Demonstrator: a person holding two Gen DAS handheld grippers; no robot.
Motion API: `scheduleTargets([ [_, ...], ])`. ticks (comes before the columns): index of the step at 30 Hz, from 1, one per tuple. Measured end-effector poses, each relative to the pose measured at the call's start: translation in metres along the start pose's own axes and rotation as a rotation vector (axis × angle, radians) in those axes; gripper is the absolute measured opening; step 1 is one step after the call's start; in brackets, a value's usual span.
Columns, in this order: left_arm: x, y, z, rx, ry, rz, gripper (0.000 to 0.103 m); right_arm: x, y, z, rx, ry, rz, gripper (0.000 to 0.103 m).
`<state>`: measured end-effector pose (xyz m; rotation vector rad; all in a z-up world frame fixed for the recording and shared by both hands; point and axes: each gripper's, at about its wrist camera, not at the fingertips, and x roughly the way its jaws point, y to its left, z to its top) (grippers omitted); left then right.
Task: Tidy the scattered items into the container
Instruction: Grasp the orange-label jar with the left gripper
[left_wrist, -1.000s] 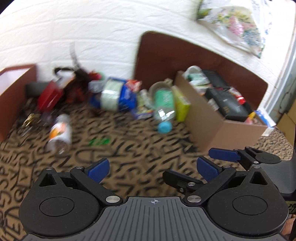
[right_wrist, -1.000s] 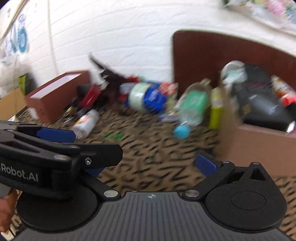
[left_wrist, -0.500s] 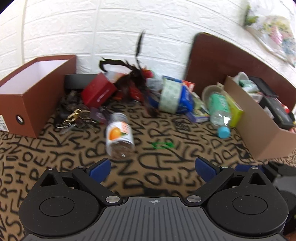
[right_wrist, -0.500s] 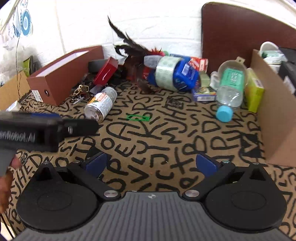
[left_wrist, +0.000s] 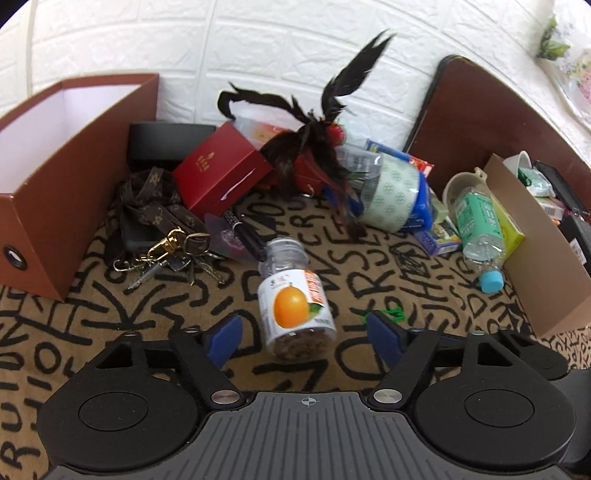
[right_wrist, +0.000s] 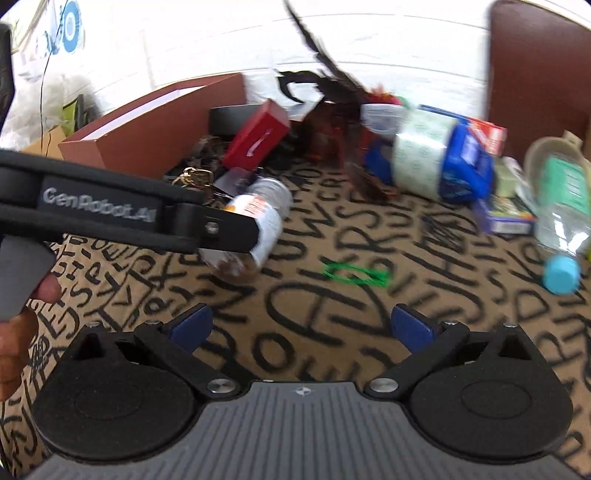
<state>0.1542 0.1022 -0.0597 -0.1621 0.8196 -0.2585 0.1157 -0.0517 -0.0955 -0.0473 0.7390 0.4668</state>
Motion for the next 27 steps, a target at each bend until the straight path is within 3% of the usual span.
scheduleTargets([
  [2, 0.006, 0.005, 0.002, -0.003, 0.02, -0.018, 0.068, 0.009, 0.006, 0.005, -0.01, 0.0, 0.008, 0.1],
  [4, 0.013, 0.009, 0.005, -0.008, 0.037, -0.041, 0.065, 0.016, 0.013, 0.009, -0.033, 0.002, 0.017, 0.097],
  [12, 0.027, 0.019, 0.016, -0.014, 0.06, -0.079, 0.066, 0.039, 0.025, 0.022, -0.07, -0.006, 0.012, 0.083],
  [16, 0.033, 0.022, 0.018, -0.037, 0.063, -0.078, 0.067, 0.045, 0.025, 0.028, -0.052, -0.014, 0.033, 0.083],
  [21, 0.036, 0.019, 0.015, -0.008, 0.081, -0.073, 0.06, 0.051, 0.021, 0.03, -0.022, -0.013, 0.059, 0.083],
  [24, 0.034, 0.013, 0.014, 0.011, 0.086, -0.064, 0.056, 0.046, 0.02, 0.028, -0.027, -0.017, 0.114, 0.064],
  [27, 0.031, 0.006, 0.009, 0.02, 0.092, -0.066, 0.053, 0.039, 0.022, 0.024, -0.049, -0.019, 0.114, 0.064],
])
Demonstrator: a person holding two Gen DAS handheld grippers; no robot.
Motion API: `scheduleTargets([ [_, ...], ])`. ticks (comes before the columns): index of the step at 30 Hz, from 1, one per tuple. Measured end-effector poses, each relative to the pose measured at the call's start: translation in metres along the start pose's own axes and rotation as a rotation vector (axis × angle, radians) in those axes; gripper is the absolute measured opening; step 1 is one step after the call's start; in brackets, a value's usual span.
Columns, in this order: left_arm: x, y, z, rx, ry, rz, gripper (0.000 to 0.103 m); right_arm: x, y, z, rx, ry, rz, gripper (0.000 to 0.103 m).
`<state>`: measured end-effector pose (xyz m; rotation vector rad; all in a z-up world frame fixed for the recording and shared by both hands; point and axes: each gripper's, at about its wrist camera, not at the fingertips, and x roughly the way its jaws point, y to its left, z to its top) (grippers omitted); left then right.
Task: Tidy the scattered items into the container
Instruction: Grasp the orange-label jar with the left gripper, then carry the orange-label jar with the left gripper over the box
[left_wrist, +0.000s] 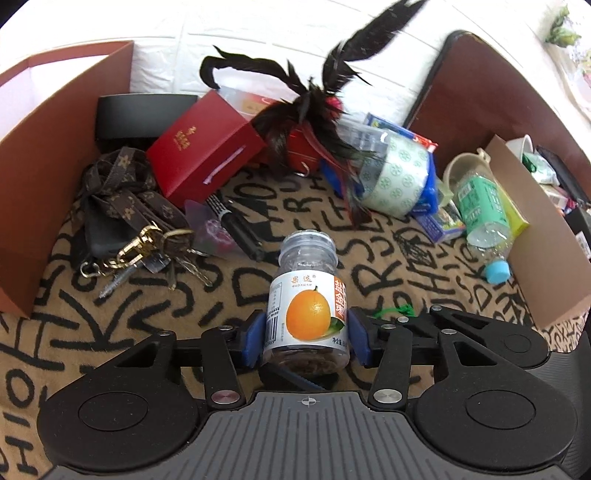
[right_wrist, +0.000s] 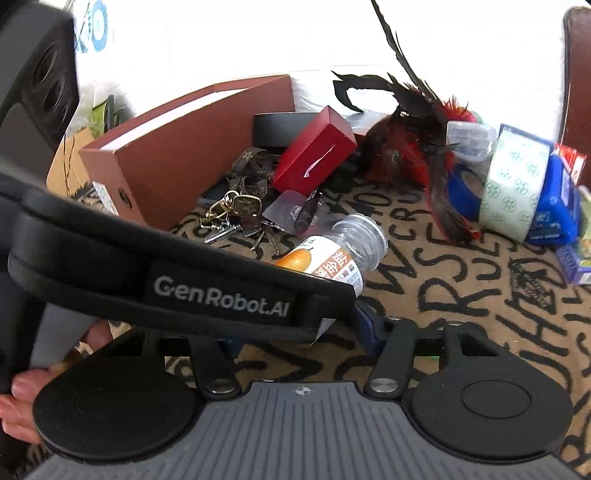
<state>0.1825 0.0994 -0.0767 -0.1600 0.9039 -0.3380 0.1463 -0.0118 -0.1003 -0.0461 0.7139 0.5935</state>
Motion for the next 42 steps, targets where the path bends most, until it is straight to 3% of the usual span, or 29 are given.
scheduleTargets([
  [6, -0.011, -0.025, -0.02, 0.033, 0.012, -0.022, 0.053, -0.022, -0.002, -0.014, -0.007, 0.013, 0.004, 0.064],
  [13, -0.023, -0.065, -0.06, 0.022, 0.065, -0.129, 0.053, -0.075, -0.012, -0.05, -0.017, 0.049, 0.005, 0.061],
  [16, -0.027, -0.084, -0.078, 0.011, 0.093, -0.191, 0.055, -0.103, -0.018, -0.069, 0.008, 0.069, -0.005, 0.059],
  [18, -0.026, -0.097, -0.086, 0.028, 0.121, -0.223, 0.065, -0.122, -0.021, -0.083, 0.02, 0.077, -0.021, 0.058],
  [19, -0.024, -0.104, -0.089, 0.039, 0.136, -0.228, 0.064, -0.129, -0.024, -0.089, 0.026, 0.08, -0.03, 0.058],
  [24, -0.016, -0.12, -0.092, 0.062, 0.159, -0.19, 0.066, -0.145, -0.037, -0.106, 0.1, 0.082, -0.081, 0.064],
  [36, -0.013, -0.135, -0.091, 0.152, 0.177, -0.089, 0.063, -0.132, -0.033, -0.105, 0.091, 0.056, -0.015, 0.067],
  [42, -0.02, -0.158, -0.092, 0.186, 0.17, -0.103, 0.06, -0.149, -0.038, -0.11, 0.132, 0.031, -0.002, 0.064],
])
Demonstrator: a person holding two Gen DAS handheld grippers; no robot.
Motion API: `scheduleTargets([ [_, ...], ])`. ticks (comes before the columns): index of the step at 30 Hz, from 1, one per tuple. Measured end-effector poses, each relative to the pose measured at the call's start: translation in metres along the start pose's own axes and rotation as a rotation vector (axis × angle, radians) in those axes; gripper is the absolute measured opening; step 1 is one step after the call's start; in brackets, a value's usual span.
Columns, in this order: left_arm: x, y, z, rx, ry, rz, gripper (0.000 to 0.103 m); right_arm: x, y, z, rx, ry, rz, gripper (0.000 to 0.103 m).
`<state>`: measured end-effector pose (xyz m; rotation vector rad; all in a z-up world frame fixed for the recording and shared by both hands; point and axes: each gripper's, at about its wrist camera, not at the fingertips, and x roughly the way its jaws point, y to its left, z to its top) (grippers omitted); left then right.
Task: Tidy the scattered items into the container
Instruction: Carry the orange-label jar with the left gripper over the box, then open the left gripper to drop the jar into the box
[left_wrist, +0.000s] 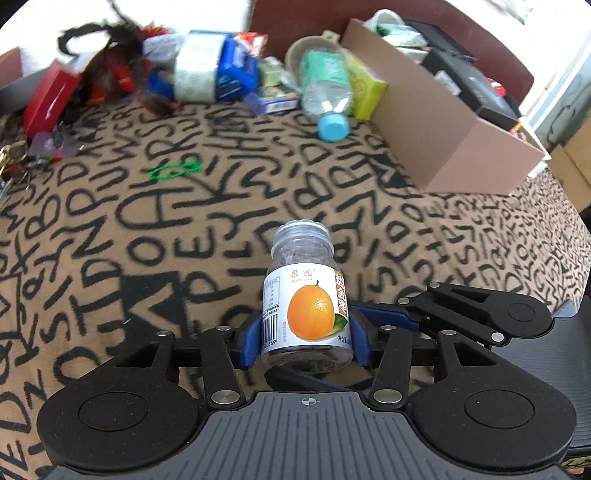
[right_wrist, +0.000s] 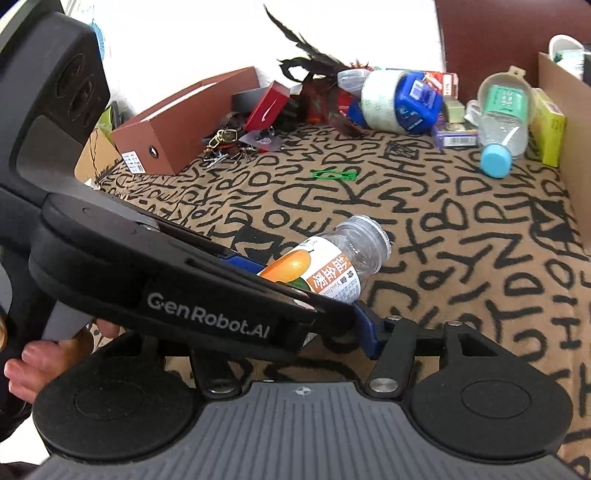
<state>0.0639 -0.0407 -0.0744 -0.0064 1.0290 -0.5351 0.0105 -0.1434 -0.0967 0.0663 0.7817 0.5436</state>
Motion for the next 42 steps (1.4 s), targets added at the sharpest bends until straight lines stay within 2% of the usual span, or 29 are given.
scheduleTargets([
  [6, -0.008, -0.05, 0.022, 0.109, -0.055, -0.025, 0.06, -0.04, -0.017, 0.002, 0.015, -0.079, -0.057, 0.064],
  [17, -0.017, -0.157, 0.089, 0.273, -0.2, -0.084, 0.056, -0.127, -0.074, 0.03, 0.024, -0.268, -0.231, 0.064],
  [26, -0.007, -0.226, 0.177, 0.308, -0.262, -0.152, 0.056, -0.177, -0.133, 0.083, -0.015, -0.367, -0.359, 0.064],
  [30, 0.011, -0.246, 0.218, 0.292, -0.27, -0.171, 0.057, -0.189, -0.169, 0.115, -0.03, -0.373, -0.393, 0.064],
  [35, 0.044, -0.255, 0.265, 0.241, -0.251, -0.173, 0.061, -0.182, -0.218, 0.148, -0.092, -0.337, -0.424, 0.064],
  [38, 0.07, -0.257, 0.292, 0.208, -0.218, -0.165, 0.061, -0.171, -0.247, 0.163, -0.131, -0.324, -0.411, 0.064],
  [42, 0.103, -0.258, 0.318, 0.198, -0.196, -0.139, 0.061, -0.156, -0.287, 0.178, -0.103, -0.295, -0.373, 0.064],
])
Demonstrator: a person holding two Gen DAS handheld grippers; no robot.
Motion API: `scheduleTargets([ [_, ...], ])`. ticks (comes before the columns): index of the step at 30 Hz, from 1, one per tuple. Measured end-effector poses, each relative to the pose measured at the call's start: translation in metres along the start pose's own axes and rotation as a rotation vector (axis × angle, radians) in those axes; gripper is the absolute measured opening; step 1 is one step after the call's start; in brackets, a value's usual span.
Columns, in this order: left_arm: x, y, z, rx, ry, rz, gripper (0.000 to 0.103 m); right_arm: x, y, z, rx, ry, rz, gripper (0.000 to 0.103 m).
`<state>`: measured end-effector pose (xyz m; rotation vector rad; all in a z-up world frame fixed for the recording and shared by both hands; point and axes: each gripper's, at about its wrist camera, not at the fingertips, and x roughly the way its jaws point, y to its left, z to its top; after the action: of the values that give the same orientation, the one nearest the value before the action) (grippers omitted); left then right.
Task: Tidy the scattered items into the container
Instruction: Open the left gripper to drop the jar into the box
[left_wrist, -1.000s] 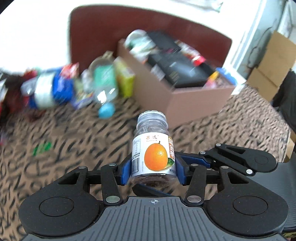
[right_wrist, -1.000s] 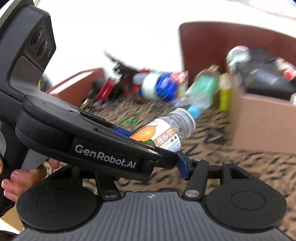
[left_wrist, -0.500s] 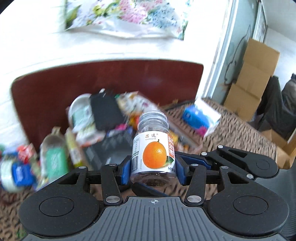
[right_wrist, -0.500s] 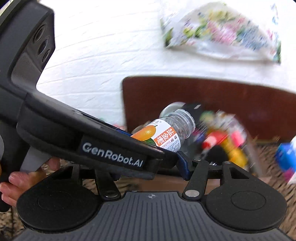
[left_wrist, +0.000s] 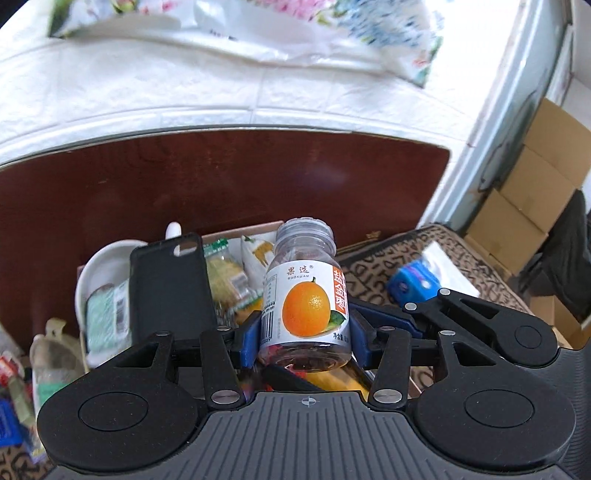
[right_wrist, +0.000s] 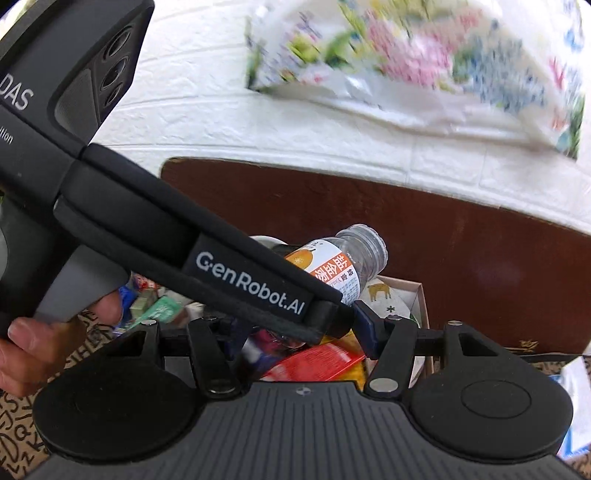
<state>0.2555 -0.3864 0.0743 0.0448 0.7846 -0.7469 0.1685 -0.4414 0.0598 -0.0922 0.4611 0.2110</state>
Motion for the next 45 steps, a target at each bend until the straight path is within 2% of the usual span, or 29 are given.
scheduleTargets([
  [7, 0.038, 0.012, 0.015, 0.011, 0.018, 0.056, 0.063, 0.038, -0.026, 0.002, -0.007, 0.013, 0.048, 0.064],
  [9, 0.041, 0.016, 0.017, 0.005, 0.01, 0.061, 0.07, 0.046, -0.03, 0.002, -0.002, 0.012, 0.057, 0.066],
  [11, 0.038, 0.018, 0.017, -0.002, -0.011, 0.051, 0.092, 0.052, -0.033, 0.0, -0.002, 0.025, 0.045, 0.073],
  [14, 0.025, 0.015, 0.015, 0.024, -0.066, 0.048, 0.099, 0.054, -0.034, -0.006, -0.01, 0.042, 0.023, 0.075],
  [16, 0.021, 0.012, 0.013, 0.043, -0.071, 0.053, 0.103, 0.05, -0.035, -0.011, 0.003, 0.037, 0.007, 0.082],
  [18, 0.016, 0.008, 0.01, 0.052, -0.065, 0.039, 0.103, 0.045, -0.036, -0.014, 0.023, 0.023, -0.024, 0.094],
  [22, 0.012, 0.001, 0.003, 0.069, -0.039, 0.029, 0.103, 0.033, -0.035, -0.012, 0.064, 0.017, -0.064, 0.101],
  [25, 0.008, 0.0, -0.004, 0.068, -0.027, 0.02, 0.103, 0.023, -0.03, -0.007, 0.084, 0.013, -0.059, 0.102],
  [31, -0.007, 0.002, -0.011, 0.05, -0.022, 0.025, 0.103, 0.005, -0.012, -0.01, 0.033, 0.021, -0.086, 0.102],
  [36, -0.035, 0.004, -0.024, 0.024, -0.049, 0.005, 0.103, -0.007, -0.005, -0.008, 0.045, 0.024, -0.111, 0.102],
  [42, -0.086, 0.022, -0.072, -0.008, -0.121, 0.005, 0.103, -0.042, 0.015, -0.014, 0.093, -0.025, -0.096, 0.103],
  [45, -0.109, 0.038, -0.1, -0.051, -0.14, 0.041, 0.103, -0.048, 0.035, -0.02, 0.039, -0.024, -0.064, 0.103],
])
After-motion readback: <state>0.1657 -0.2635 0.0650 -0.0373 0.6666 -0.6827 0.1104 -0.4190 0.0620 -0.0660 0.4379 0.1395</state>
